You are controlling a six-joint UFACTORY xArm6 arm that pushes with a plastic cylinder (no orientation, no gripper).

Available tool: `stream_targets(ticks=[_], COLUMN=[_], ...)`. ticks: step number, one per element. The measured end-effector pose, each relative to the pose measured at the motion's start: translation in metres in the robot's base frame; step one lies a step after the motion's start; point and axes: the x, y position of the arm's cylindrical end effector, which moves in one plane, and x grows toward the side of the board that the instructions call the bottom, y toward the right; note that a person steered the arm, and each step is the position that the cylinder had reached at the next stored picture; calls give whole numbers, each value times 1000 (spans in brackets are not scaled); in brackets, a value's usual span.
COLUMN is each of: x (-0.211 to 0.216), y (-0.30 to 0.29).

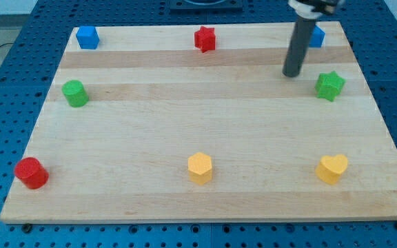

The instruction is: Place the red star towards the top right side of the green circle

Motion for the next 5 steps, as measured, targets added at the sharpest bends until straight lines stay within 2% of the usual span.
stream_targets(ticks=[1, 2, 4, 5], x=[-48, -79, -100, -87], y=[-17, -47, -130, -189])
